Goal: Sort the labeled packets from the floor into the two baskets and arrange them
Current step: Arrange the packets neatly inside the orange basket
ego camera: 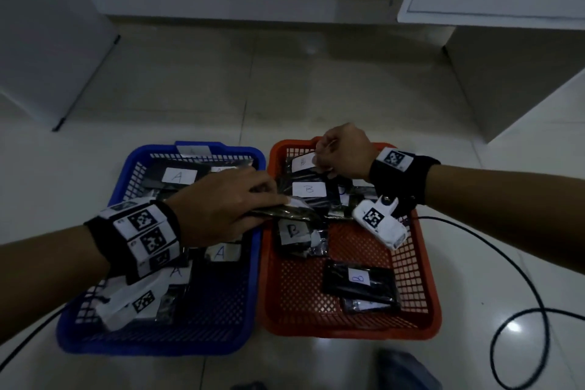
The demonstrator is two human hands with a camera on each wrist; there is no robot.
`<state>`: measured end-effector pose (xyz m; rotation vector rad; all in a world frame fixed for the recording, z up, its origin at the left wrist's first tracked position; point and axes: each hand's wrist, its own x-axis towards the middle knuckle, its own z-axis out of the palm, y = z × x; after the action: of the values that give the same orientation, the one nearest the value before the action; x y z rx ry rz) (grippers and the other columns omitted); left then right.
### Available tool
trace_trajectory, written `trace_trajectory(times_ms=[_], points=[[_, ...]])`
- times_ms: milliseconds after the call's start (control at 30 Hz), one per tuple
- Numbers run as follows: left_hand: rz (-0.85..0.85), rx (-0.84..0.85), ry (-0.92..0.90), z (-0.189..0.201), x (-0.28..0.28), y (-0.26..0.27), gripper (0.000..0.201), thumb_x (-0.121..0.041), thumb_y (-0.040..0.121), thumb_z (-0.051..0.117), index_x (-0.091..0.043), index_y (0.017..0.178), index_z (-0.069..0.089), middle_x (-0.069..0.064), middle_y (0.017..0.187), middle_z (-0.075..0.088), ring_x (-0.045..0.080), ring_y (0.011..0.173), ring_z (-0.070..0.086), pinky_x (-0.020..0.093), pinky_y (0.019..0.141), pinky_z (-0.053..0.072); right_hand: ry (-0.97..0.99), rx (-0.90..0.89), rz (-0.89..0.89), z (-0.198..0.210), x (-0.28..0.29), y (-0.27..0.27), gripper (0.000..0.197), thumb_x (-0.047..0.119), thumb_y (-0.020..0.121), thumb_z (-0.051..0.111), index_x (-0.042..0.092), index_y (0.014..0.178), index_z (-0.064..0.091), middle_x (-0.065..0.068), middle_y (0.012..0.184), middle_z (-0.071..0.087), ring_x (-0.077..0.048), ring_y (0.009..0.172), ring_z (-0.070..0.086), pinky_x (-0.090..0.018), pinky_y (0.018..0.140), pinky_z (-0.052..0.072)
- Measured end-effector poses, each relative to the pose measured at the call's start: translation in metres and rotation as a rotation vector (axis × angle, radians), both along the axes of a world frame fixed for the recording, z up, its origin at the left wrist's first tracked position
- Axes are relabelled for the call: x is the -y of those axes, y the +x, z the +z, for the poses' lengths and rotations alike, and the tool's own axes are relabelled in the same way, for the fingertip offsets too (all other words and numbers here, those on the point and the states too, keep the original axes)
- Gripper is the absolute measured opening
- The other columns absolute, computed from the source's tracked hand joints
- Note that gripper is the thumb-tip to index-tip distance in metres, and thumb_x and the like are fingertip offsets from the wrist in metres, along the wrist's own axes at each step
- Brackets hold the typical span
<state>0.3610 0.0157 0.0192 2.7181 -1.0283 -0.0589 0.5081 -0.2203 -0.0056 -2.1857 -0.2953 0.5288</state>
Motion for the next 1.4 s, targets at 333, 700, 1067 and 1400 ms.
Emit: trace_trajectory(times_ms=[333, 700, 1067, 1400], points=[[-0.031, 0.009, 0.01, -0.001, 0.013, 0.01, 0.045, -0.043, 0.098, 0.041, -0.025, 0.137, 0.055, -0.004, 0.123, 0.056, 0.007, 0.105, 0.048, 0.012, 0.085, 0.032, -0.283, 0.317, 0.554, 0.032, 0.044, -0.04, 0.015, 0.024, 0.091, 0.068, 0.014, 0.08, 0.069, 0.012, 0.069, 0.062, 0.001, 0.06, 0.06, -0.014, 0.057, 0.044], [-0.069, -0.031, 0.043, -0.006, 0.023, 0.004, 0.045, -0.04, 0.096, 0.045, -0.026, 0.138, 0.055, -0.003, 0.123, 0.057, 0.01, 0.106, 0.051, 0.019, 0.087, 0.037, -0.802, -0.027, 0.911, 0.001, 0.082, -0.109, 0.057, 0.038, 0.084, 0.077, 0.016, 0.133, 0.06, -0.008, 0.13, 0.062, -0.028, 0.118, 0.059, -0.033, 0.096, 0.045], [-0.07, -0.048, 0.028, -0.007, 0.022, 0.004, 0.046, -0.042, 0.098, 0.039, -0.026, 0.137, 0.055, -0.005, 0.121, 0.058, 0.006, 0.105, 0.051, 0.015, 0.086, 0.036, -0.95, 0.361, 0.878, 0.001, 0.09, -0.094, 0.064, 0.061, 0.074, 0.075, 0.019, 0.121, 0.061, -0.003, 0.113, 0.067, -0.022, 0.1, 0.065, -0.038, 0.086, 0.057], [-0.079, -0.08, 0.03, -0.006, 0.026, 0.001, 0.045, -0.044, 0.1, 0.038, -0.028, 0.139, 0.053, -0.006, 0.121, 0.056, 0.006, 0.105, 0.05, 0.02, 0.086, 0.043, -0.944, 0.332, 0.853, -0.002, 0.088, -0.102, 0.022, 0.02, 0.098, 0.057, 0.012, 0.117, 0.063, -0.01, 0.112, 0.066, -0.028, 0.098, 0.067, -0.039, 0.081, 0.057]])
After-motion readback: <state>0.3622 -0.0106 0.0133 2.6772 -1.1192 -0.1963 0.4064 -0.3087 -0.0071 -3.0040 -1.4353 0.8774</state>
